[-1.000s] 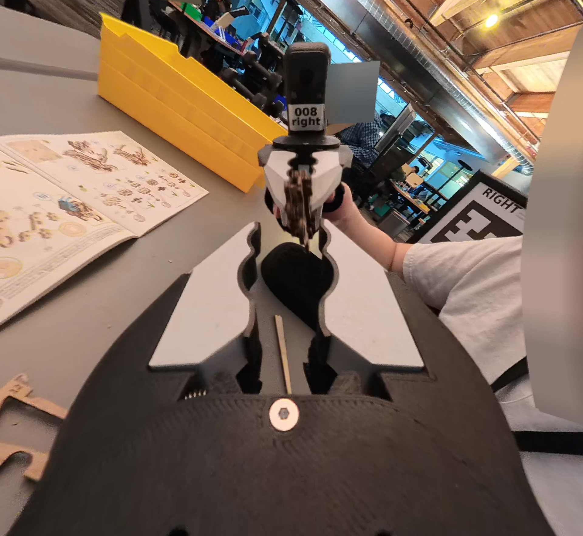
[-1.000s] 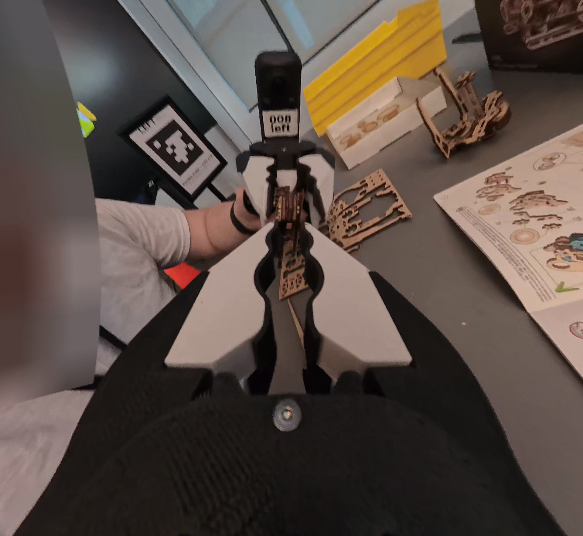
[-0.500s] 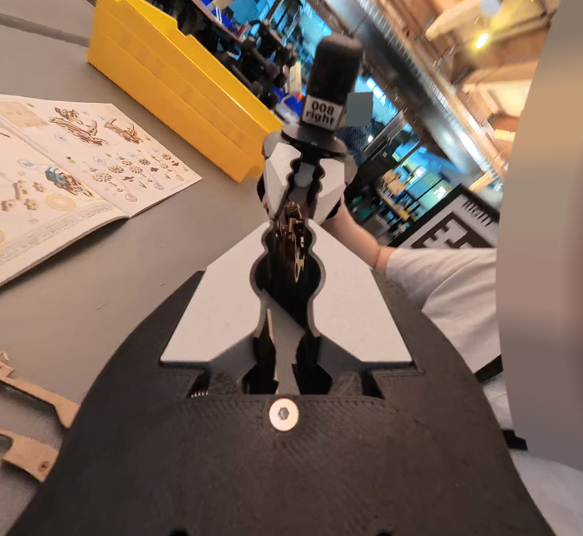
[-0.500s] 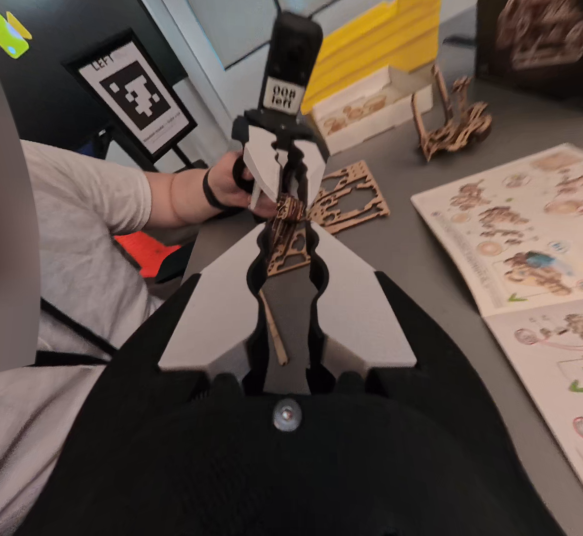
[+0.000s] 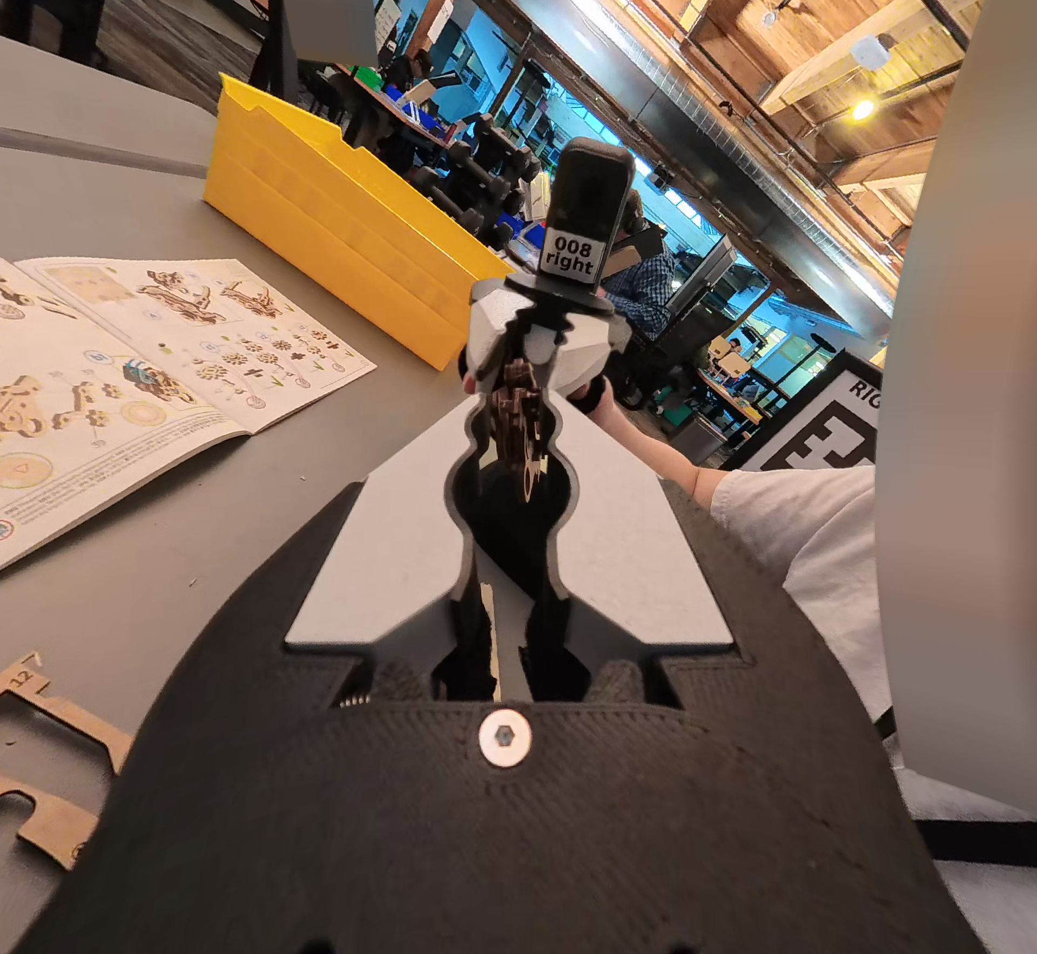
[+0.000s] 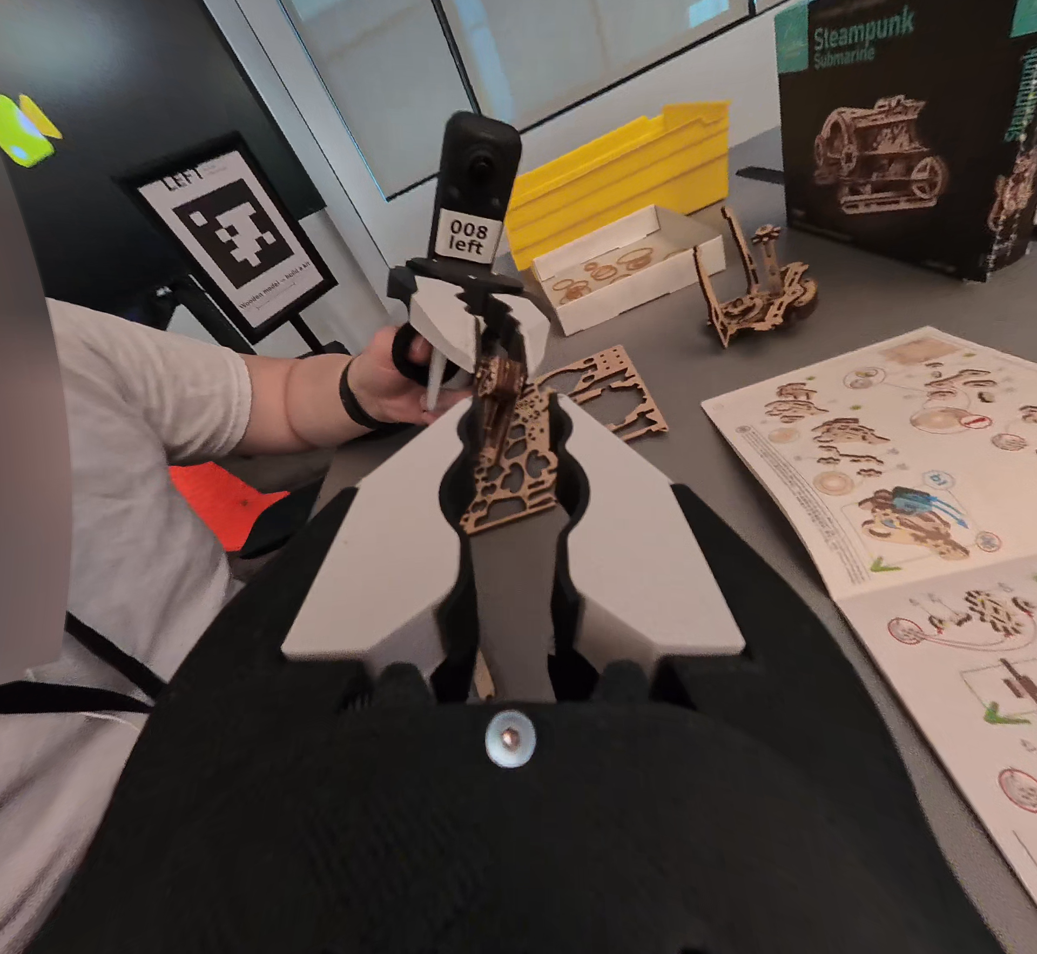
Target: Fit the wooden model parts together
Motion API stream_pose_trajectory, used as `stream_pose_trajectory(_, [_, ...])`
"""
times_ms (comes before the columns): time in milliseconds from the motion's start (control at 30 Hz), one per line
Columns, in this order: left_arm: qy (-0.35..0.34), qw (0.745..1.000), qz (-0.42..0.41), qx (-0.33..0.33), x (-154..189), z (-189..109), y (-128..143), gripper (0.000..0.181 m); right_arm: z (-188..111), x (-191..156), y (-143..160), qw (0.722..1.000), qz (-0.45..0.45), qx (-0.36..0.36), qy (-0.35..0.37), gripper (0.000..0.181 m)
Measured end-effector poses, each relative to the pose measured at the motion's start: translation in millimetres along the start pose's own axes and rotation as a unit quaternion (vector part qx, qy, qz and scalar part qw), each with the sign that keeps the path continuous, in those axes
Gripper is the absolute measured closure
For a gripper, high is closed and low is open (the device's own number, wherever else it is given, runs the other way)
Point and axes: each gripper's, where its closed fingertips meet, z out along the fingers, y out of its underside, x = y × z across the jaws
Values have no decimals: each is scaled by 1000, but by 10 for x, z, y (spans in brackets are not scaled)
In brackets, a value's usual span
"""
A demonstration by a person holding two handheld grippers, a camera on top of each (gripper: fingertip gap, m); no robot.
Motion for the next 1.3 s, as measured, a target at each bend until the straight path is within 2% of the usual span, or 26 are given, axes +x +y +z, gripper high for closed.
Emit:
stream_pose_trajectory(300, [-4,1000,2,-11,-7,16,35,166,29,-61,24,1000,10,-1,-16,172])
stream_pose_trajectory(533, [4,999,-38,-9,-37,21,61,166,29,-44,54,997,-70,-26,30,172])
stream_pose_trajectory(800, [2,999,-36,-10,-43,20,61,166,27,-43,58,996,-78,-26,27,171])
stream_pose_trajectory(900, [2,999,-33,5,-28,10,21,166,1,-63,-9,995,-94,-8,22,164])
stream_pose_trajectory(1033, [4,998,-64,26,-74,-32,-36,166,-60,-163,-116,983,-182,9,29,155])
stream_pose_trajectory(1167, [13,994,-96,50,-98,-69,-92,166,-34,-241,-17,945,-320,-33,60,136])
stream_pose_trajectory(1300, [13,994,-94,53,-84,-64,-93,166,71,-229,92,924,-368,-59,92,136])
